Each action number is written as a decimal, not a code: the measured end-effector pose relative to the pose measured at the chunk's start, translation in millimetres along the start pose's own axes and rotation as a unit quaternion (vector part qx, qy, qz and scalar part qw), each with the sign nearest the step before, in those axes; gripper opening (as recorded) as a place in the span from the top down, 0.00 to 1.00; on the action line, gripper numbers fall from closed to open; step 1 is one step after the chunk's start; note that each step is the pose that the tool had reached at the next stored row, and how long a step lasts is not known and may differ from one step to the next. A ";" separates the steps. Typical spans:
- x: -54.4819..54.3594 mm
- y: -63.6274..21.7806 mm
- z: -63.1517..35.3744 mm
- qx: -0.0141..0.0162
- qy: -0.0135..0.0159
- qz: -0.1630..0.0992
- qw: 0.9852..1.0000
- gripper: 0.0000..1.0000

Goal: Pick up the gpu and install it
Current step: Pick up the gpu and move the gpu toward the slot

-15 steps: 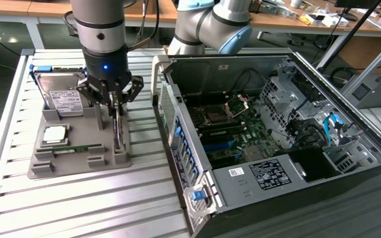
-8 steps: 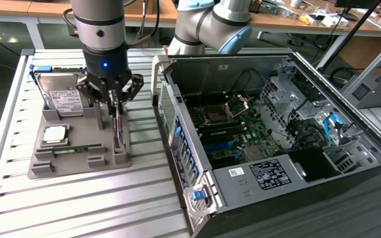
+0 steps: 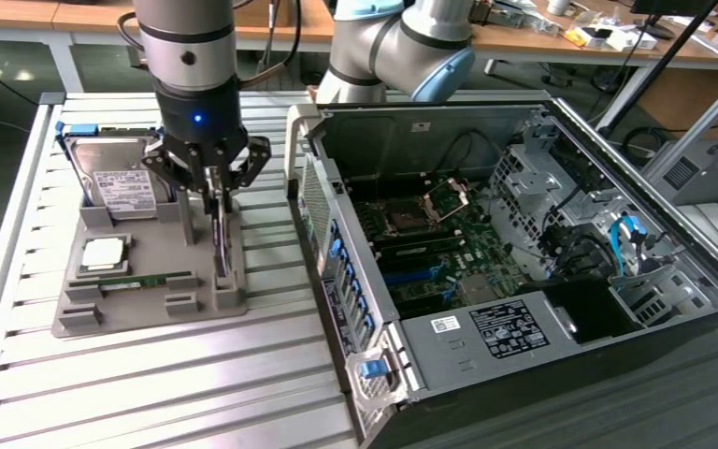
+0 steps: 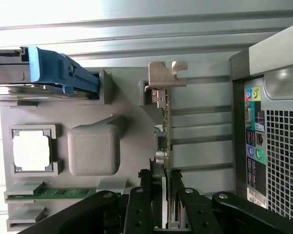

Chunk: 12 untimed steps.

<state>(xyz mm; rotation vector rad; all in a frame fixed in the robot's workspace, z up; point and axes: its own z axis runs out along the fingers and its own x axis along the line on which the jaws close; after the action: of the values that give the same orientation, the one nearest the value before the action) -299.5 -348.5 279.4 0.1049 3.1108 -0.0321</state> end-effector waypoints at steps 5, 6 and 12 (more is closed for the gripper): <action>-0.1 -0.1 -3.4 0.000 0.000 0.000 1.000 0.73; -0.1 -0.1 -4.1 0.000 0.000 0.000 1.000 0.73; -0.2 -0.1 -7.7 0.000 0.000 0.000 1.000 0.73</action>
<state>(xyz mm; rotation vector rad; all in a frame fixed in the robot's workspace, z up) -299.5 -348.5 287.1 0.1049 3.1107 -0.0320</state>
